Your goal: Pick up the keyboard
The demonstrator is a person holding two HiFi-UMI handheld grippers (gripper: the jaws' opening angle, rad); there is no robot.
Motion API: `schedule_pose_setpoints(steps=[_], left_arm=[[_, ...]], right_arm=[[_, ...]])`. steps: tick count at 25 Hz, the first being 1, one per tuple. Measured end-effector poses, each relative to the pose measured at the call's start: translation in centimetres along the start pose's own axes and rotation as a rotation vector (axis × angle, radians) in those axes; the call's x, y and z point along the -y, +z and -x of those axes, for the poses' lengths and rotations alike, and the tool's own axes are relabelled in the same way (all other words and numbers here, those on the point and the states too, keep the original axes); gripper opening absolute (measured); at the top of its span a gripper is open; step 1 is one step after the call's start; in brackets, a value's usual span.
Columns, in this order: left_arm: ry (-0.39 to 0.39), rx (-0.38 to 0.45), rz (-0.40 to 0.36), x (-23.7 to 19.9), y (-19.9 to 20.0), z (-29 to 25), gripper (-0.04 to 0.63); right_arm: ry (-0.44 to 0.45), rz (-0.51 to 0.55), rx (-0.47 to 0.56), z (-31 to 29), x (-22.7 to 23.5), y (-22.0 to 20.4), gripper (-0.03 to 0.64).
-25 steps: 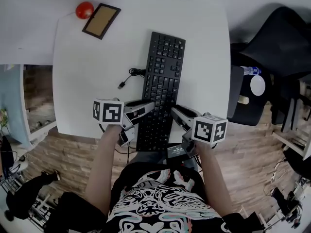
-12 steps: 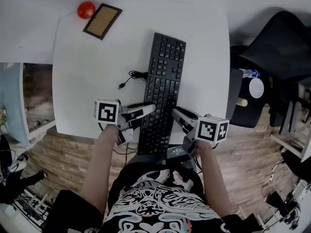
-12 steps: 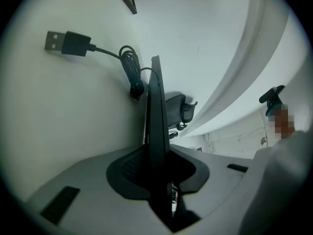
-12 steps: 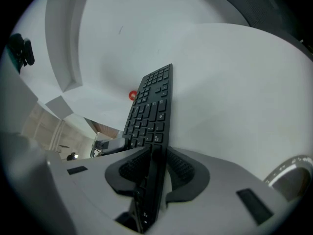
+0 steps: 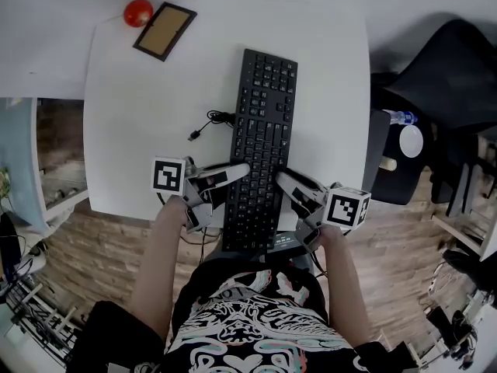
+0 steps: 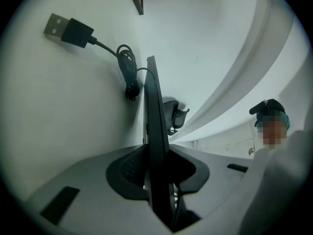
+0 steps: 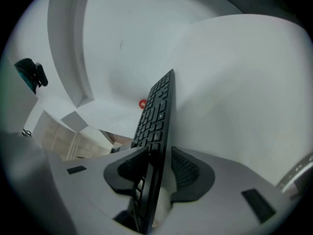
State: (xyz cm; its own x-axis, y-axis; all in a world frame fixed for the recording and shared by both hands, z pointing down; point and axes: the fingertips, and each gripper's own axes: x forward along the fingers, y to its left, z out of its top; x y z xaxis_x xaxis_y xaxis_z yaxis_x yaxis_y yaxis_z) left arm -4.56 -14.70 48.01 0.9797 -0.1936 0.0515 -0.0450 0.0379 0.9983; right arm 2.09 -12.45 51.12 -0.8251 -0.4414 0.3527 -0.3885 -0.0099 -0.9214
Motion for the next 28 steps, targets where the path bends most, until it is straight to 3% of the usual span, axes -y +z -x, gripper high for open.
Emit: schedule_pose_setpoints(steps=[5,13,17,19,24,28], left_arm=[[-0.035,0.013,-0.012,1.0,-0.1,0.0,0.100],[-0.032,0.001,-0.026,0.2,-0.1,0.0,0.100],[-0.063,0.010,-0.034,1.5,-0.1,0.2,0.100],[-0.047,-0.002,-0.076,1.6,-0.2,0.3,0.100],[0.080,-0.063,-0.217,1.3,-0.5,0.0,0.109],[0.069,-0.042,-0.245,-0.8,-0.8,0.2,0.109]], right_arm=[[0.140,-0.057,0.020,-0.2,-2.4,0.2,0.184],[0.141,-0.032,-0.046,-2.4,-2.0,-0.6,0.187],[0.196,-0.018,-0.003,-1.5,-3.4,0.0,0.178],[0.199,0.016,0.015,-1.3,-3.8,0.3,0.169],[0.158,0.105,0.012,-0.6,-4.2,0.7,0.169],[0.134,0.143,0.025,-1.3,-2.4,-0.3,0.169]])
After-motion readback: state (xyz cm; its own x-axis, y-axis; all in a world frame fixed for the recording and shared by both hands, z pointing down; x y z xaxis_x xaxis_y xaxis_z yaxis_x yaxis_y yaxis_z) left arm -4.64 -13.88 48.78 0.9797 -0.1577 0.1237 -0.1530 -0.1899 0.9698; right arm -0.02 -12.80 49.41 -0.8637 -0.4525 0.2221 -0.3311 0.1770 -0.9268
